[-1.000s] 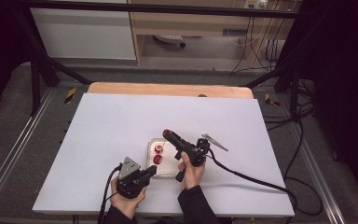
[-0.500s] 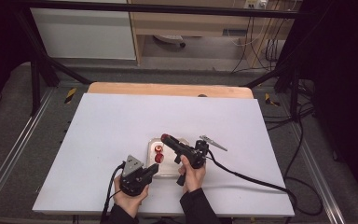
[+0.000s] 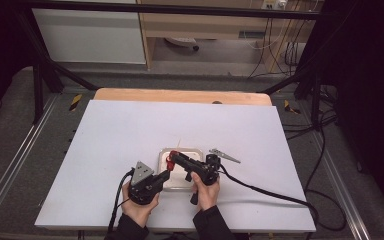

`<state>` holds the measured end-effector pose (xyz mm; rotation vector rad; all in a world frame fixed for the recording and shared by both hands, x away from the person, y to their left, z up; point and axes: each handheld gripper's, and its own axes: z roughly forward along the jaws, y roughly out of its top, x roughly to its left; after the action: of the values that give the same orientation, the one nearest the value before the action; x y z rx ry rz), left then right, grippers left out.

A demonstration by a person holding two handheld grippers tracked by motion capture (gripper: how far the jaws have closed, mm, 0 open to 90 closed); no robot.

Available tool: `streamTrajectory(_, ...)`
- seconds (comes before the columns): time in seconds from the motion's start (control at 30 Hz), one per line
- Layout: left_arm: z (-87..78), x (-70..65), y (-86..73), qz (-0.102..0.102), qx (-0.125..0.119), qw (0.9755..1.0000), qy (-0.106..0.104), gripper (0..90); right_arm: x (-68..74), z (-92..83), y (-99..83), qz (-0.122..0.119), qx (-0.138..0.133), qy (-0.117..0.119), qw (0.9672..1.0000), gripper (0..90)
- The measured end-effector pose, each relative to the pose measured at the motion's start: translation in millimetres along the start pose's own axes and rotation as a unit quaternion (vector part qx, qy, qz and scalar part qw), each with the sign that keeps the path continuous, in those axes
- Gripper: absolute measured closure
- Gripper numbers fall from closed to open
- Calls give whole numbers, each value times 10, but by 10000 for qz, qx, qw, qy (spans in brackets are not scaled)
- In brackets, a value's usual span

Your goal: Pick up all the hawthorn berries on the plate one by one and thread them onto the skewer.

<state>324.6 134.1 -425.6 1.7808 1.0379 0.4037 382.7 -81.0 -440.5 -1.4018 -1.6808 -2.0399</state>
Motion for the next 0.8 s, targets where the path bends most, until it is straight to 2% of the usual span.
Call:
streamTrajectory(0.1,-25,50,25,68,-16,10000,-36,886,3,-2,12,16,-35,-2,10000,611)
streamTrajectory(0.23,-112,165,10,273,58,9996,-5,885,28,-48,76,-249,-22,-85,9997,472)
streamTrajectory(0.3,-157,245,-17,300,125,9995,1,885,45,-90,126,-492,61,-265,9984,408)
streamTrajectory(0.4,-231,363,-71,358,240,9991,-36,884,51,-134,196,-933,441,-483,9935,307)
streamTrajectory(0.57,-370,551,-127,463,458,9979,-25,884,41,-200,290,-1530,1113,-845,9783,201)
streamTrajectory(0.6,-397,583,-133,478,490,9977,-11,883,45,-205,311,-1649,1259,-916,9739,191)
streamTrajectory(0.7,-469,659,-158,665,649,9957,0,883,78,-172,372,-2042,1699,-1159,9571,174)
streamTrajectory(0.8,-511,713,-171,662,745,9949,-130,883,138,-66,428,-2208,2169,-1266,9424,177)
